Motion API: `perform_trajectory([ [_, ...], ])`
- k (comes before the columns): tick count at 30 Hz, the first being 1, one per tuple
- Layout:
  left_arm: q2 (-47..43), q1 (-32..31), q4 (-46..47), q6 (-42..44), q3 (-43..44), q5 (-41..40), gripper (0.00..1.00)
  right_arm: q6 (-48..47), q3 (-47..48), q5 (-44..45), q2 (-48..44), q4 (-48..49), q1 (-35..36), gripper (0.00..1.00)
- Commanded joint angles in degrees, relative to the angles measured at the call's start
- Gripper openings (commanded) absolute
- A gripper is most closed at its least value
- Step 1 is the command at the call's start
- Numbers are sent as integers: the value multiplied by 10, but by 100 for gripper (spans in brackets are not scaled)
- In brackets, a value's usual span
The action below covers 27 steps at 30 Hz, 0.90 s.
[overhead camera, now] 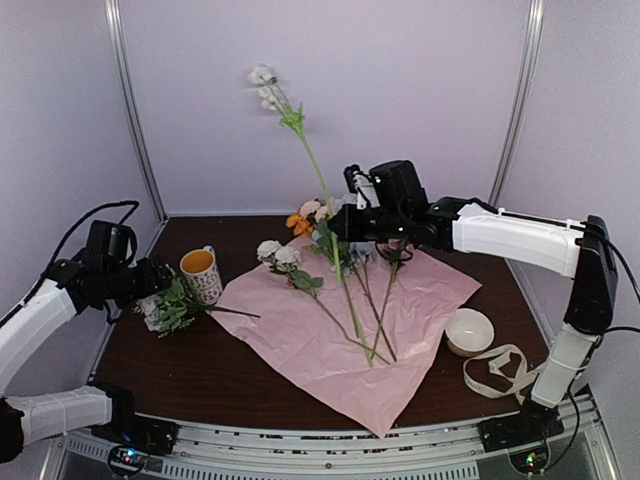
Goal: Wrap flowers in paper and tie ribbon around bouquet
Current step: Place the fake flower on the flattened wrapping paper.
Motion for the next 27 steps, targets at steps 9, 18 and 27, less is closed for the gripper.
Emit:
perform_trajectory([
  [9,70,-160,161,-251,-126,-153,84,27,-162,117,-32,-25,-76,0],
  [18,134,-153,198,-283,-125,-168,95,52,-222,123,-19,-49,-55,30],
  [27,151,-96,219,-276,-137,-162,98,29,-216,146,-39,-89,-46,41],
])
